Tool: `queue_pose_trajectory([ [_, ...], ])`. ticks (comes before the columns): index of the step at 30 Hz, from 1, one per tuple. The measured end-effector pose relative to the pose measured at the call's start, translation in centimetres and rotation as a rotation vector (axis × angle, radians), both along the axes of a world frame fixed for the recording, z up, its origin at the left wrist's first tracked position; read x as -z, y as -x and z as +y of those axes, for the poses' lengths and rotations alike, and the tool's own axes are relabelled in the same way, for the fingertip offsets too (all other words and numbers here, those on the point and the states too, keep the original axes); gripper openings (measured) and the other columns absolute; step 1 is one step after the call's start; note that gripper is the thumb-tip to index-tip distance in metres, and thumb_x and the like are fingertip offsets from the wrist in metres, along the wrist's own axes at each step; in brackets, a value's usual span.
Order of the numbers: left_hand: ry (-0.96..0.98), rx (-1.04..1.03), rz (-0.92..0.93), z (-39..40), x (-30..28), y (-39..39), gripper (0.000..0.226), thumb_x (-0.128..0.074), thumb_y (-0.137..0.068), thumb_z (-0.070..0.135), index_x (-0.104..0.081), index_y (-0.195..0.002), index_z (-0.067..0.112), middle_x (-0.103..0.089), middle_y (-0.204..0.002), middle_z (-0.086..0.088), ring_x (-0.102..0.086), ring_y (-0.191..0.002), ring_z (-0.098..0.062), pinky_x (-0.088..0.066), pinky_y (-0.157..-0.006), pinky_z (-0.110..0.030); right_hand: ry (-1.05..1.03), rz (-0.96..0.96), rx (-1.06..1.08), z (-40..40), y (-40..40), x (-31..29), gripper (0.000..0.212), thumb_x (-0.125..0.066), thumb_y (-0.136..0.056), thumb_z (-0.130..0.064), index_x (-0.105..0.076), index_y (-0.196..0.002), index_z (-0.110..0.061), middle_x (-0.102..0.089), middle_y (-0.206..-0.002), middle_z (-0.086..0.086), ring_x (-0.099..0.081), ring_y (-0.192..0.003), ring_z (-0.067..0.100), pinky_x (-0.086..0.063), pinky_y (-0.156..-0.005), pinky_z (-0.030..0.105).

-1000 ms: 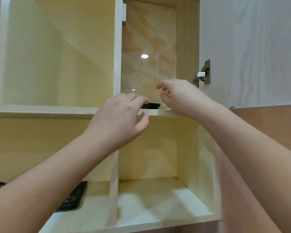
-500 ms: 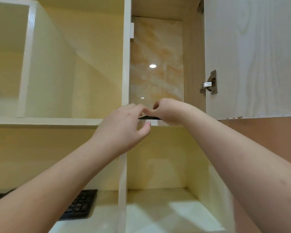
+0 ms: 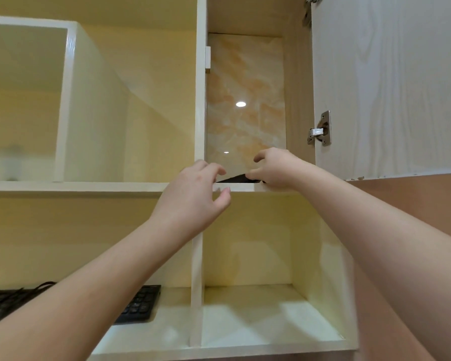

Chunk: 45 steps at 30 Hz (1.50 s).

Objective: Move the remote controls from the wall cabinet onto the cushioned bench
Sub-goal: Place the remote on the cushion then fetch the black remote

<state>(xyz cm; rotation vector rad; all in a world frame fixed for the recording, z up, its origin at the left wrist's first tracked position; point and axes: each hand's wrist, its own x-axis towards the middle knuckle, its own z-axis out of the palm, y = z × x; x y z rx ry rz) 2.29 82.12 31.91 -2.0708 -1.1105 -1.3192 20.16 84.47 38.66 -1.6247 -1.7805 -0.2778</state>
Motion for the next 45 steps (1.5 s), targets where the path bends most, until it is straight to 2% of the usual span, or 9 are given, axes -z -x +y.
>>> queue_pose_trajectory([
  [2, 0.019, 0.012, -0.044, -0.3, 0.3, -0.1, 0.032, -0.053, -0.091, 0.036, -0.055, -0.121, 0.026, -0.053, -0.089, 0.008, -0.049, -0.081, -0.013, -0.040, -0.074, -0.027, -0.032, 0.010, -0.009, -0.7, -0.6, 0.3, 0.056, -0.060, -0.086, -0.036, -0.046, -0.137, -0.020, -0.058, -0.120, 0.007, -0.062, -0.086, 0.022, -0.046, -0.058, 0.027],
  [5, 0.119, 0.098, -0.129, -0.6, 0.6, -0.6, 0.027, -0.056, -0.090, 0.035, -0.058, -0.115, 0.027, -0.057, -0.079, 0.008, -0.053, -0.072, -0.007, -0.042, -0.065, -0.025, -0.094, 0.040, -0.032, -1.9, -1.5, 0.6, 0.059, -0.062, -0.083, -0.039, -0.046, -0.137, -0.020, -0.061, -0.121, 0.003, -0.063, -0.092, 0.020, -0.051, -0.071, 0.030],
  [9, 0.241, 0.194, -0.231, -0.9, 0.7, -1.8, 0.019, -0.058, -0.089, 0.032, -0.060, -0.108, 0.029, -0.064, -0.079, 0.006, -0.059, -0.074, -0.006, -0.045, -0.064, -0.018, -0.179, 0.053, -0.071, -4.2, -2.5, 0.9, 0.056, -0.063, -0.083, -0.041, -0.048, -0.134, -0.020, -0.064, -0.114, 0.000, -0.066, -0.083, 0.017, -0.052, -0.072, 0.030],
  [14, 0.537, 0.456, -0.531, -1.2, 0.3, -3.1, 0.020, -0.053, -0.092, 0.023, -0.063, -0.108, 0.015, -0.071, -0.087, -0.007, -0.066, -0.065, -0.016, -0.057, -0.057, -0.030, -0.282, 0.068, -0.094, -7.1, -3.2, 1.6, 0.057, -0.062, -0.086, -0.040, -0.046, -0.137, -0.019, -0.062, -0.118, 0.002, -0.061, -0.090, 0.017, -0.052, -0.078, 0.032],
  [19, 0.894, 0.877, -0.868, -2.4, -0.6, -4.6, 0.035, -0.039, -0.100, 0.027, -0.053, -0.120, 0.001, -0.072, -0.100, -0.019, -0.072, -0.080, -0.024, -0.060, -0.069, -0.032, -0.367, 0.089, -0.121, -9.5, -3.7, 2.2, 0.055, -0.062, -0.086, -0.039, -0.047, -0.135, -0.020, -0.061, -0.118, -0.001, -0.051, -0.088, 0.012, -0.042, -0.075, 0.023],
  [24, 0.995, 1.143, -1.080, -3.0, -1.8, -5.3, 0.050, -0.031, -0.102, 0.038, -0.041, -0.129, -0.003, -0.068, -0.107, -0.027, -0.069, -0.096, -0.034, -0.057, -0.078, -0.038, -0.372, 0.145, -0.156, -11.4, -4.8, 3.0, 0.054, -0.063, -0.086, -0.041, -0.048, -0.135, -0.022, -0.059, -0.113, -0.005, -0.050, -0.093, 0.008, -0.038, -0.071, 0.016],
  [27, 0.996, 1.260, -1.126, -3.3, -2.2, -5.6, 0.054, -0.029, -0.103, 0.040, -0.040, -0.131, -0.005, -0.067, -0.104, -0.026, -0.070, -0.095, -0.035, -0.059, -0.078, -0.038, -0.365, 0.200, -0.173, -12.1, -5.7, 3.7, 0.051, -0.064, -0.086, -0.041, -0.051, -0.132, -0.025, -0.059, -0.108, -0.010, -0.054, -0.093, 0.009, -0.037, -0.060, 0.008],
  [38, 1.041, 1.243, -1.045, -5.2, 0.5, -5.5, 0.054, -0.025, -0.103, 0.042, -0.050, -0.125, -0.001, -0.068, -0.107, -0.028, -0.070, -0.097, -0.036, -0.059, -0.078, -0.040, -0.333, 0.261, -0.283, -16.2, -7.9, 8.1, 0.042, -0.064, -0.084, -0.040, -0.049, -0.124, -0.042, -0.065, -0.098, -0.019, -0.058, -0.091, -0.002, -0.039, -0.068, 0.001],
  [45, 1.043, 1.228, -1.106, -6.4, 4.6, -4.8, 0.043, -0.028, -0.105, 0.031, -0.053, -0.119, -0.001, -0.069, -0.103, -0.028, -0.071, -0.091, -0.033, -0.061, -0.066, -0.033, -0.220, 0.298, -0.329, -17.7, -8.5, 12.1, 0.040, -0.065, -0.080, -0.044, -0.054, -0.118, -0.044, -0.067, -0.099, -0.021, -0.061, -0.099, 0.001, -0.046, -0.089, 0.025],
])
